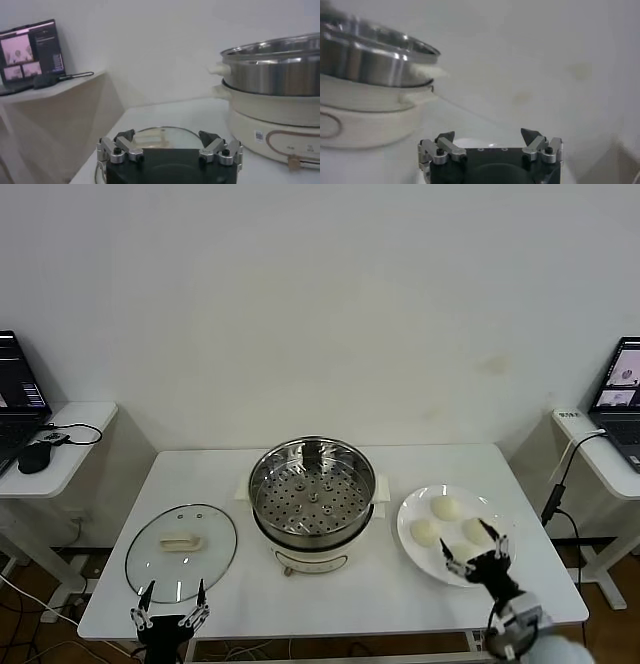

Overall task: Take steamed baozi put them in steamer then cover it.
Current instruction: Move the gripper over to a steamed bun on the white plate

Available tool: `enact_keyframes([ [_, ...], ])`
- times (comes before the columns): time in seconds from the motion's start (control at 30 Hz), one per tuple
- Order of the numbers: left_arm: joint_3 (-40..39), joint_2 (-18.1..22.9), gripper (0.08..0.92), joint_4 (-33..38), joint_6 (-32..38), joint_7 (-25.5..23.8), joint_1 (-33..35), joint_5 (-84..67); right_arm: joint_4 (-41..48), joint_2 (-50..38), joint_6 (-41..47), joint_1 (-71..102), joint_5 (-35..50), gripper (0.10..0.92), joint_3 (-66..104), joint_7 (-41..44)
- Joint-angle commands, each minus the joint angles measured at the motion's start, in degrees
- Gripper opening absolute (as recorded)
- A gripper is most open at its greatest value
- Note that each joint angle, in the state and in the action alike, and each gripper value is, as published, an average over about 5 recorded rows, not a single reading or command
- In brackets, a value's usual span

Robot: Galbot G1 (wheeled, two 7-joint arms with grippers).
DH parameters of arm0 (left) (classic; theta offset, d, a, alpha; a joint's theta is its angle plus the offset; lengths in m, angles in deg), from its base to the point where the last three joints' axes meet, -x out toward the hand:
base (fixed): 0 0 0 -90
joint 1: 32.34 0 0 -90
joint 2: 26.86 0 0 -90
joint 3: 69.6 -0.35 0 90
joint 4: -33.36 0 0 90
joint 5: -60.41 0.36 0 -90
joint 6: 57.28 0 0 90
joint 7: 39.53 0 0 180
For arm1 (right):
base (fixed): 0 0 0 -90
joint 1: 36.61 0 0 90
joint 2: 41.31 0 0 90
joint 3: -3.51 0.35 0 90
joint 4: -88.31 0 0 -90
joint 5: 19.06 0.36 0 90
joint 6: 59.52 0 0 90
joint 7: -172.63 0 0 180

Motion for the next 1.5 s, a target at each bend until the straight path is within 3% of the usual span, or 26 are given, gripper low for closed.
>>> enact_keyframes([
  [0.03,0.01,-0.98,0.823,0.55,-2.81,0.02,-1.02,5.54,10.97,-18.40,3.96,-18.34,-14.09,0.823,-6.25,15.85],
  [0.3,0.64,-0.89,0.823,0.32,-3.29,-0.04,-1.35,6.04,22.80,-25.23,1.40,-42.27,-17.93,0.823,-28.46,33.26],
  [0.67,1.75,-0.89,0.823,-0.05,-3.79,-0.20,-1.43,6.34,37.13,-19.25,-3.00,-68.85,-13.02,0.823,-58.84,48.45],
  [1.0,2.42,-1.24,0.823,-0.72,-3.76,-0.26,-1.83,6.53,46.09,-11.14,-4.72,-76.37,-10.15,0.823,-70.55,50.26],
  [1.5,3.29,-1.93,0.823,-2.11,-3.15,-0.21,-2.44,6.83,53.45,-3.44,-4.66,-73.85,-13.68,0.823,-68.41,47.59],
])
